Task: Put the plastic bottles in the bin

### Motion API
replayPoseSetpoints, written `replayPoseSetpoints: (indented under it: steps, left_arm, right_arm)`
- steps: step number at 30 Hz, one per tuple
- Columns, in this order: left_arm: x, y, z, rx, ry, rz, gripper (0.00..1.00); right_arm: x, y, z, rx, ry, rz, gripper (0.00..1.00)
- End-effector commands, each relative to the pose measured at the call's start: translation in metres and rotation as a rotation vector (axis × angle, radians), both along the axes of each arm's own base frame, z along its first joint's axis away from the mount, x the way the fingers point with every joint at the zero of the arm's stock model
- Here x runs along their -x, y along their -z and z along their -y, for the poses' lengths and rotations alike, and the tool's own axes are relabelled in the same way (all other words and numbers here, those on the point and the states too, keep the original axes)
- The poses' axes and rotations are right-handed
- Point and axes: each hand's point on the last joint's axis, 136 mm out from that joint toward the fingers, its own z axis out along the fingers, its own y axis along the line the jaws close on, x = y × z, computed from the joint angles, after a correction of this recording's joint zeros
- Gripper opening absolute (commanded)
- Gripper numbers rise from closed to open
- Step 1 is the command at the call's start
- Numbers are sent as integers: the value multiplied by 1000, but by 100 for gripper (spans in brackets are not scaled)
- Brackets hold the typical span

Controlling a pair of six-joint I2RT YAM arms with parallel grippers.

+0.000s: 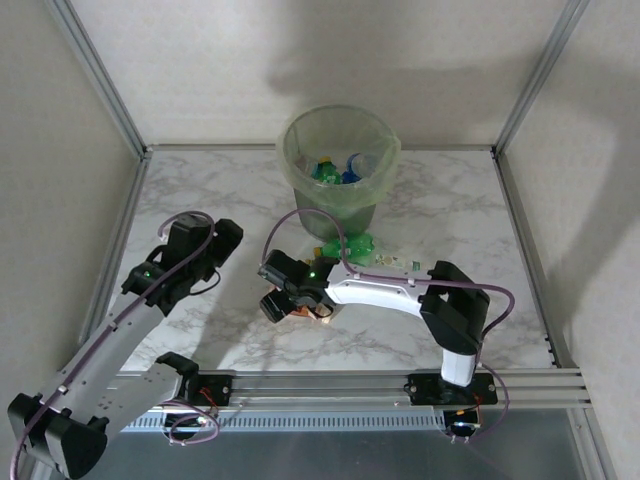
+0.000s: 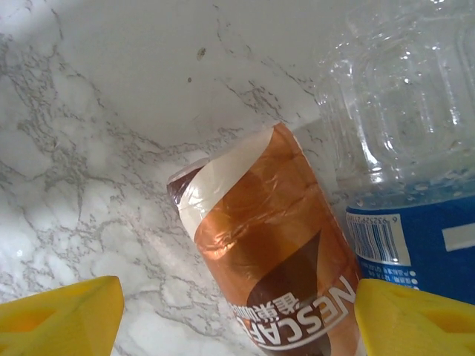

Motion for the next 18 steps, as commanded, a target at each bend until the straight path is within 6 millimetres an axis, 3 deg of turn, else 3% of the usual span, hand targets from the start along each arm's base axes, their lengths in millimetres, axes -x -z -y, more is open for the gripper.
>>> replayPoseSetpoints:
  steps: [1, 10, 18]
  left_arm:
    - [2, 7, -1, 16, -7, -14, 86]
    - [2, 10, -1, 25, -9, -12, 86]
    - [2, 9, -2, 25, -12, -8, 86]
  right_arm:
    - [-1, 4, -2, 57, -12, 35, 81]
    - [13, 20, -10, 84, -49, 13, 80]
    - [19, 44, -4, 110, -39, -18, 81]
